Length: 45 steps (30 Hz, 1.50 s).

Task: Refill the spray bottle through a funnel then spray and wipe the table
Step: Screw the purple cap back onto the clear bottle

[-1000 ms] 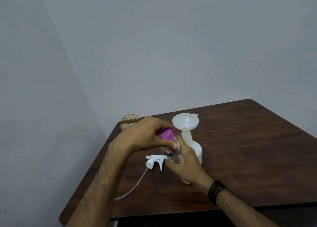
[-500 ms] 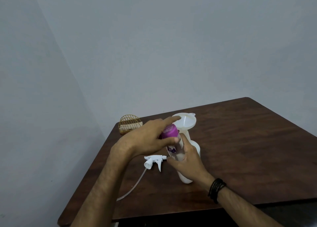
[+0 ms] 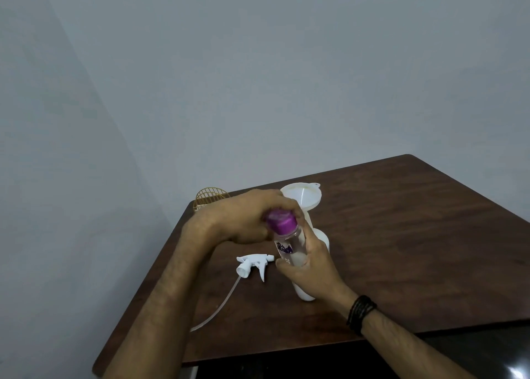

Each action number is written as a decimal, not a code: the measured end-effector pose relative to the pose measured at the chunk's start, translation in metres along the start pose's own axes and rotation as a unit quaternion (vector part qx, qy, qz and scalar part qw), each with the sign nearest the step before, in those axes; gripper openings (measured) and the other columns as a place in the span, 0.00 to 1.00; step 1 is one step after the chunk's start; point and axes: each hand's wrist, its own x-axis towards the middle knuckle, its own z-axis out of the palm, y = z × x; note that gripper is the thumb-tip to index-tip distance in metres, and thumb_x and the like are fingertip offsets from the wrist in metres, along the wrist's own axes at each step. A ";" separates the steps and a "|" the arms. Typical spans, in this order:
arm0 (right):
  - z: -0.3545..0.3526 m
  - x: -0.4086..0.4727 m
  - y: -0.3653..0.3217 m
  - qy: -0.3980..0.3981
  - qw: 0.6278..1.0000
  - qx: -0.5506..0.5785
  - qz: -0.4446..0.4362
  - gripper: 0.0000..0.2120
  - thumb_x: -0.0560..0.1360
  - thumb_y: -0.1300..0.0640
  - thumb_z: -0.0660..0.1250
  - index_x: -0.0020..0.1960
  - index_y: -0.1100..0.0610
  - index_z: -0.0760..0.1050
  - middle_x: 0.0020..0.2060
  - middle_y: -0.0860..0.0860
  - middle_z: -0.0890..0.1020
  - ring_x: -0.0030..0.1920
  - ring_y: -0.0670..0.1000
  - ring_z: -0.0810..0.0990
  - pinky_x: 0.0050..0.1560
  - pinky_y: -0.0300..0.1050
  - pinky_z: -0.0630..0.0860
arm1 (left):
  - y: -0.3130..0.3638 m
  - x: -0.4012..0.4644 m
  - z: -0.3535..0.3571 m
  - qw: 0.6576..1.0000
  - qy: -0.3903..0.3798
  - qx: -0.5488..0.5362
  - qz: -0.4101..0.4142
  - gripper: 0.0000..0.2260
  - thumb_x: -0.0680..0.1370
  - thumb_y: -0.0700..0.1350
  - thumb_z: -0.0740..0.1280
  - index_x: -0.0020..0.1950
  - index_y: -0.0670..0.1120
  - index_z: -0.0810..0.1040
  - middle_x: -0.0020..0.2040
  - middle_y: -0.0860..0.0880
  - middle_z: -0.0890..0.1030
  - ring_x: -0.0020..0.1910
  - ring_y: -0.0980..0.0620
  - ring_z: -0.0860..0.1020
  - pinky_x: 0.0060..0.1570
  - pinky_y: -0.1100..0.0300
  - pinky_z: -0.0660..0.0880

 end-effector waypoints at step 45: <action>0.000 0.000 0.011 -0.021 0.998 0.028 0.044 0.29 0.70 0.69 0.74 0.65 0.48 0.72 0.57 0.45 0.82 0.61 0.45 0.80 0.58 0.37 0.78 | 0.015 0.021 0.089 0.873 0.390 -0.287 -0.063 0.23 0.64 0.57 0.81 0.54 0.53 0.77 0.51 0.57 0.80 0.52 0.55 0.80 0.46 0.61 0.81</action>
